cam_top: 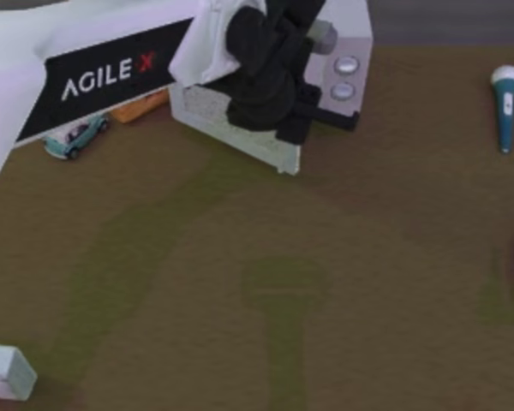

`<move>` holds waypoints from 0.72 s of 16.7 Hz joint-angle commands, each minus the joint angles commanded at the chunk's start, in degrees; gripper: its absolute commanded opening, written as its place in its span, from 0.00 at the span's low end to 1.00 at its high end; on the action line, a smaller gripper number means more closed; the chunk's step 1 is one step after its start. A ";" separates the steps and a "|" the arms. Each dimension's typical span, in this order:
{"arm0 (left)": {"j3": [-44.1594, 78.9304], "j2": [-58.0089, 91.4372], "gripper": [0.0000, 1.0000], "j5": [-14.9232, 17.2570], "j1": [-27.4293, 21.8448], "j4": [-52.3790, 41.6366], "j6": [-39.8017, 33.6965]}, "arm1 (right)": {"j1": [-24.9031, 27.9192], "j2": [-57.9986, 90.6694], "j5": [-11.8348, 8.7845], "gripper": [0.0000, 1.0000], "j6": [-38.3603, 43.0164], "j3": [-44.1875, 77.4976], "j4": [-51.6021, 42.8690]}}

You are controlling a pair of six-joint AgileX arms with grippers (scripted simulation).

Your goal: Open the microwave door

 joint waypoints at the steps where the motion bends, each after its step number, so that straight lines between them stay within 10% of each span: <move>1: 0.00 0.00 0.00 0.00 0.00 0.00 0.00 | 0.00 0.00 0.00 1.00 0.00 0.00 0.00; 12: -7.50 -5.01 0.00 4.25 1.82 2.98 7.41 | 0.00 0.00 0.00 1.00 0.00 0.00 0.00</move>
